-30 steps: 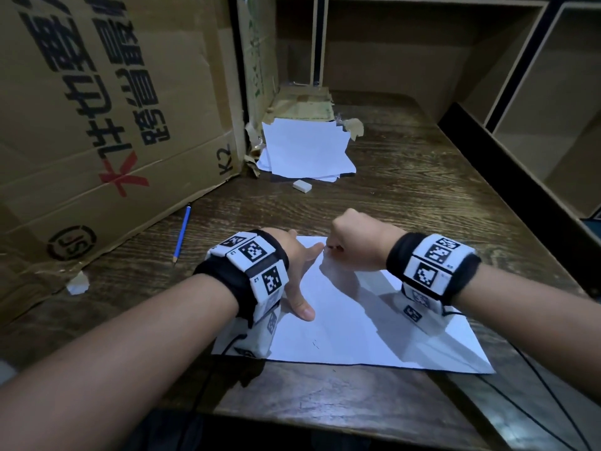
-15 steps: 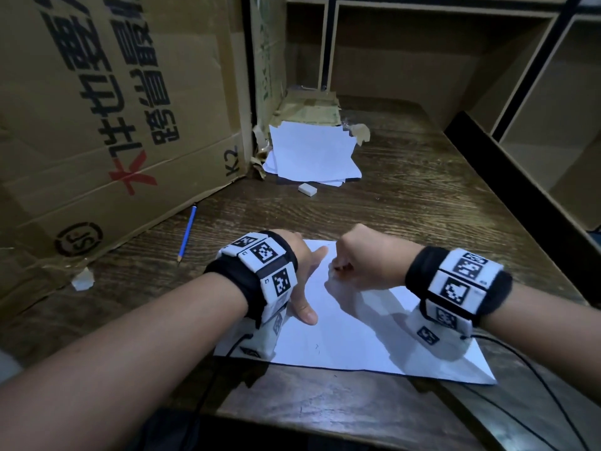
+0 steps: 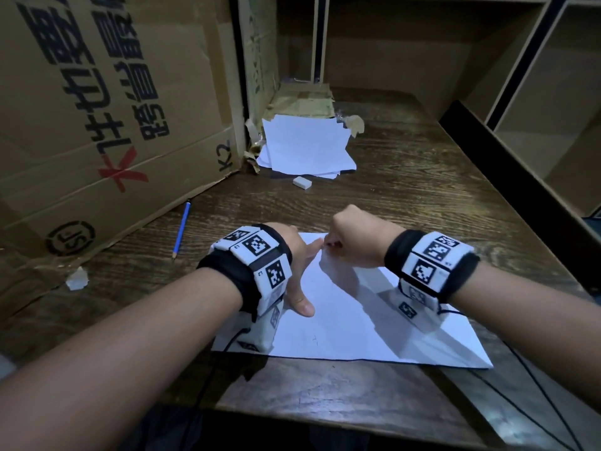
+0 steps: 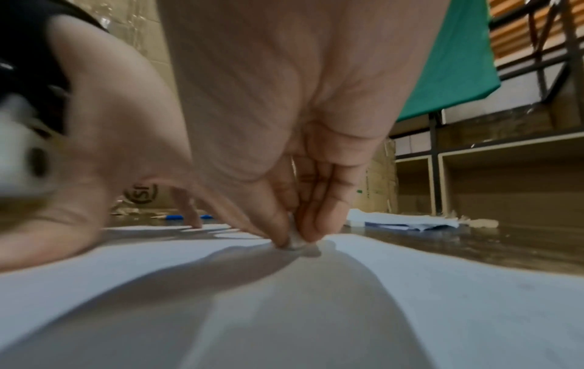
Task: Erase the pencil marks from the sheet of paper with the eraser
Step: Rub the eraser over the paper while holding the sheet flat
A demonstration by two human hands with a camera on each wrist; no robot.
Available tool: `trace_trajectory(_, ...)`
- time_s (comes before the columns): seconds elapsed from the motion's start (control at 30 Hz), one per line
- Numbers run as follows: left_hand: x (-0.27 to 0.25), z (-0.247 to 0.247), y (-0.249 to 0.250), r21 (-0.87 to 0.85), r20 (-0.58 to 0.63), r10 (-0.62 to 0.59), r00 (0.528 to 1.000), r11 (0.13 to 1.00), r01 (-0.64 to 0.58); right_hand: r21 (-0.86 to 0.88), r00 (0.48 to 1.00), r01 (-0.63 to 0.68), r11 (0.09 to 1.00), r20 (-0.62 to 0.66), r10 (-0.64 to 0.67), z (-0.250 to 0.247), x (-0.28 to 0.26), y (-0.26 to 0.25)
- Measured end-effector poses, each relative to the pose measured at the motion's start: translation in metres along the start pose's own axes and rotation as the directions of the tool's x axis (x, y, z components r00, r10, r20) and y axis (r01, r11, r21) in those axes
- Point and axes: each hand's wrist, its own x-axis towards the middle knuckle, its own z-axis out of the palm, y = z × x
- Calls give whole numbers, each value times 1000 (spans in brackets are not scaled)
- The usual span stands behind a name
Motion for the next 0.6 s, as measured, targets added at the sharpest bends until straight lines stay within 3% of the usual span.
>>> trace_trajectory(0.17, -2, 4, -8, -13, 42, -22, 999, 1000, 22, -4, 998, 60, 998, 34, -59, 10, -12, -6)
trace_trajectory(0.33, -15, 3, -16, -22, 64, -61, 996, 998, 62, 52, 997, -44, 998, -65, 47, 17, 6, -8)
trace_trajectory(0.53, -28, 6, -34, 42, 79, -150, 985, 988, 148, 119, 996, 65, 991, -68, -57, 14, 15, -25)
trace_trajectory(0.6, -27, 5, -39, -1, 78, -125, 989, 992, 125, 97, 997, 67, 993, -55, -62, 14, 17, -28)
